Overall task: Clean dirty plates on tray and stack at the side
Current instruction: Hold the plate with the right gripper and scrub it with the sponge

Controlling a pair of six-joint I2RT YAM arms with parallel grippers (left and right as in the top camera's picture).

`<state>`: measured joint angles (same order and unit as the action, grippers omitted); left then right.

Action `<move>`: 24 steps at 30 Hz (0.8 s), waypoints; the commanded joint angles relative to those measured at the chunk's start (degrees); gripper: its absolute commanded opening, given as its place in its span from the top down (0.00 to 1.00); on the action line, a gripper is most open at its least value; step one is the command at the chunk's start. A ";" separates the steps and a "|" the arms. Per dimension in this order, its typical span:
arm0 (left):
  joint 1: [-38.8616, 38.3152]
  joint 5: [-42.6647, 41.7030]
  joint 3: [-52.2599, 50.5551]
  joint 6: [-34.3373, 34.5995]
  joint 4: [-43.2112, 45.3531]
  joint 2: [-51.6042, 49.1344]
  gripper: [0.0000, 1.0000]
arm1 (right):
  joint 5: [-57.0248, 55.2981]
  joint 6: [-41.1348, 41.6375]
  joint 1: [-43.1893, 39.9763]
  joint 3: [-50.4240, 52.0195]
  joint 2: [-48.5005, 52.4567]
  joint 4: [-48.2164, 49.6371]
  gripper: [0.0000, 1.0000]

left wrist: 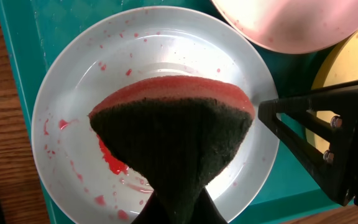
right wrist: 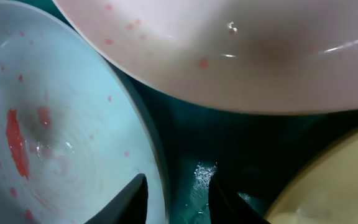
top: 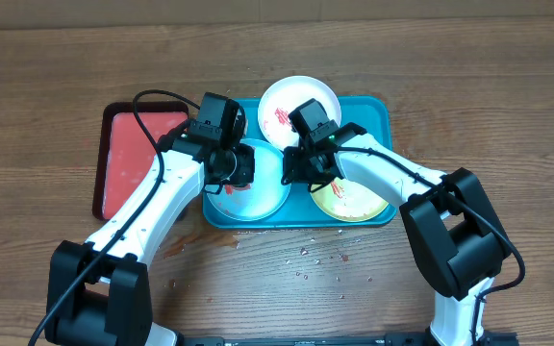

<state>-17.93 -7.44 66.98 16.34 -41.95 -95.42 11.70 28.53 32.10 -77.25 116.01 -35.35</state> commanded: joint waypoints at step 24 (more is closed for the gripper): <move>-0.13 -6.08 -15.63 5.64 21.70 0.15 0.94 | -0.74 1.55 1.11 0.15 0.11 1.01 0.93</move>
<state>-17.93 -12.08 52.99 19.51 -21.37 -95.42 11.16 29.61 33.04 -77.23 116.01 -34.54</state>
